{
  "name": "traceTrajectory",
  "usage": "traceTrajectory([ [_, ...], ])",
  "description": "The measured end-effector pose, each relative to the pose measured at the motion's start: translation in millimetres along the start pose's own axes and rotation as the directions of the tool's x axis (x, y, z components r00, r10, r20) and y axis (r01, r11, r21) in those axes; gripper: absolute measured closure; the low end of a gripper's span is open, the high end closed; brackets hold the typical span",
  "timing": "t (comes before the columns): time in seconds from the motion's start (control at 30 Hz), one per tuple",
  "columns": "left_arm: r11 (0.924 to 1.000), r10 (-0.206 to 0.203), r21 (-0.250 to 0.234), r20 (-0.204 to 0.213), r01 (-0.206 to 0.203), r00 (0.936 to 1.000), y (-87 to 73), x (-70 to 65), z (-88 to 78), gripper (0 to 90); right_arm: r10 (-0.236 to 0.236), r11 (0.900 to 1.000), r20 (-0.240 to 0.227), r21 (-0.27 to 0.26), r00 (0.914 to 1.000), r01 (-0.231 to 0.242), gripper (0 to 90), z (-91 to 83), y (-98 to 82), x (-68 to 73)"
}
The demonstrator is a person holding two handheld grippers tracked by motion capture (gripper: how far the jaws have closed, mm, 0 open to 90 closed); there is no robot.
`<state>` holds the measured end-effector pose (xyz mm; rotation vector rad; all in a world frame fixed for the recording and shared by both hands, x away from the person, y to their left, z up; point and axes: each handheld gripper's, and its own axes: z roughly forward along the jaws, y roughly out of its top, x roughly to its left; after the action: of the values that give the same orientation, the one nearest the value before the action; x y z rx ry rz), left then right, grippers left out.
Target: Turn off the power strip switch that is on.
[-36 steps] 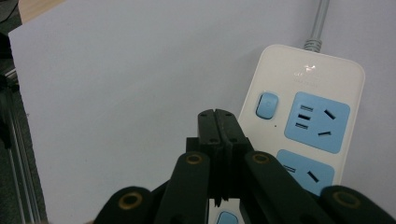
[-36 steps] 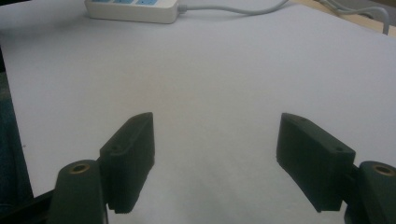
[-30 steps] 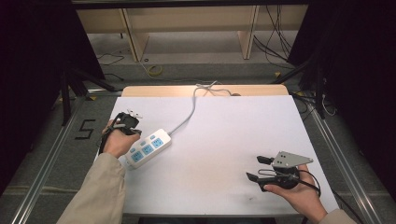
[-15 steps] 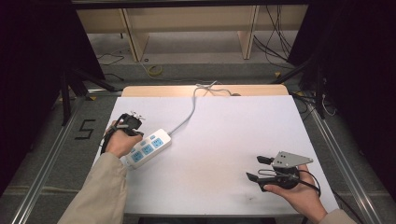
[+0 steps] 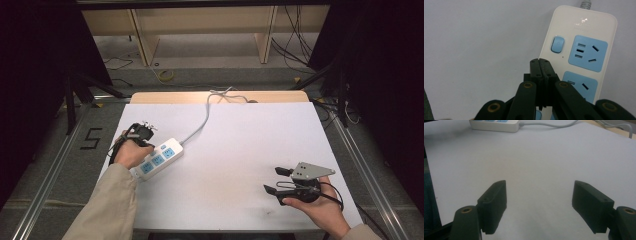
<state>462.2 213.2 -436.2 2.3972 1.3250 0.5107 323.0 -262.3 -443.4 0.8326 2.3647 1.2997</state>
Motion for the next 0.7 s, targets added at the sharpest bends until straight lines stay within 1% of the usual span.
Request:
traceTrajectory([
  [0.53, 0.9994, 0.009, 0.033, 0.020, -0.010, 0.9998, 0.3, -2.3, 3.1, 90.0, -0.003, 1.000, 0.000, 0.002, 1.0000, 0.003, 28.5, 0.1, 0.0, 0.0],
  [0.7, 0.9994, 0.010, 0.034, 0.025, -0.011, 0.9996, 0.6, -3.2, 4.2, 90.0, 0.001, 1.000, -0.001, 0.001, 1.0000, -0.001, 28.5, 0.3, 0.0, 0.2],
])
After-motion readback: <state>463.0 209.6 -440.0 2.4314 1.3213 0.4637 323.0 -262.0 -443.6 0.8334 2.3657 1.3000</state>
